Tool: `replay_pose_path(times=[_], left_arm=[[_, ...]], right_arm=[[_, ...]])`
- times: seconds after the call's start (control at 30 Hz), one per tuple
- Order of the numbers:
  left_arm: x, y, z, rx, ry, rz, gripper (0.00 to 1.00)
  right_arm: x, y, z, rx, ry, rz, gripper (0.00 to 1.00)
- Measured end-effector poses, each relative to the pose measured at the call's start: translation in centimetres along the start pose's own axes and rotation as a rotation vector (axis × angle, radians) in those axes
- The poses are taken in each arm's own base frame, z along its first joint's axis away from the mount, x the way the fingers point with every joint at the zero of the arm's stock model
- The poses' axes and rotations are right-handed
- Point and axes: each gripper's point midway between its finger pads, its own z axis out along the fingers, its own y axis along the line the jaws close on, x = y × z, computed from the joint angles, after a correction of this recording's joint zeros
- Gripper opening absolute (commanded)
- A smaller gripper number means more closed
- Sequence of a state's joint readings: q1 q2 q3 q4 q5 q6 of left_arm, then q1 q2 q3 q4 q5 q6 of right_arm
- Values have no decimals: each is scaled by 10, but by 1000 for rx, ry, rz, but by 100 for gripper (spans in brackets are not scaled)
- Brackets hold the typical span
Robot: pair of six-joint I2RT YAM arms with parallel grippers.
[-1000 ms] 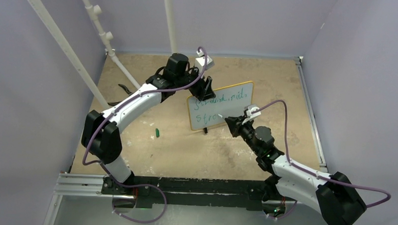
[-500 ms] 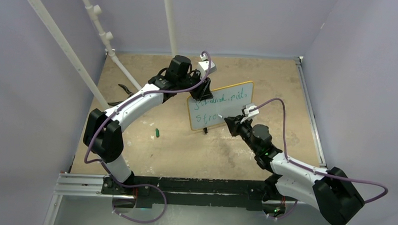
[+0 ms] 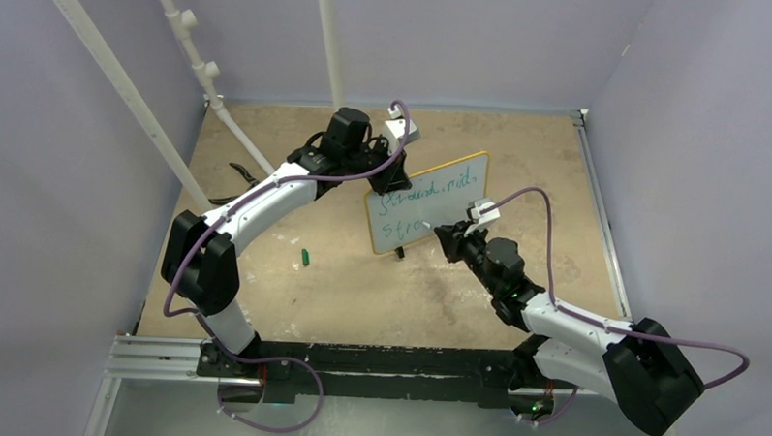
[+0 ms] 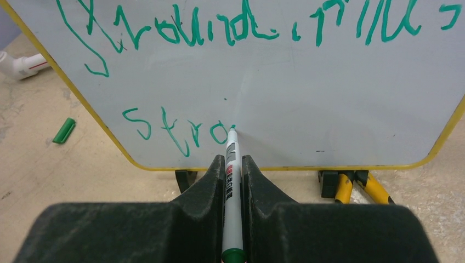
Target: Write a sentence on the whiteboard
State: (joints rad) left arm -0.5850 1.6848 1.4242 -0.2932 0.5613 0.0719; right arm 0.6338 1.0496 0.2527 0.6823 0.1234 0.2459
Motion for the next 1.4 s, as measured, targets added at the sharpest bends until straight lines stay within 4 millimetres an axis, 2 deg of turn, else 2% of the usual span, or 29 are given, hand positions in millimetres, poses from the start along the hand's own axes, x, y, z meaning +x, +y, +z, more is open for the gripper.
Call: replay_pose_path(times=[0.57, 0.67, 0.8, 0.93, 1.4], left_arm=[[-2, 2, 1, -3, -14, 9, 0], [-2, 2, 1, -1, -14, 9, 0], [-2, 1, 1, 1, -14, 10, 0], [-2, 1, 1, 2, -15, 11, 0], [-2, 1, 1, 4, -15, 15, 0]], right_arm=[[16, -4, 8, 40, 76, -7, 0], [9, -4, 7, 45, 55, -5, 0], [-15, -2, 2, 44, -31, 8, 0], [-29, -4, -4, 54, -89, 18, 0], [-22, -4, -2, 51, -66, 14, 0]])
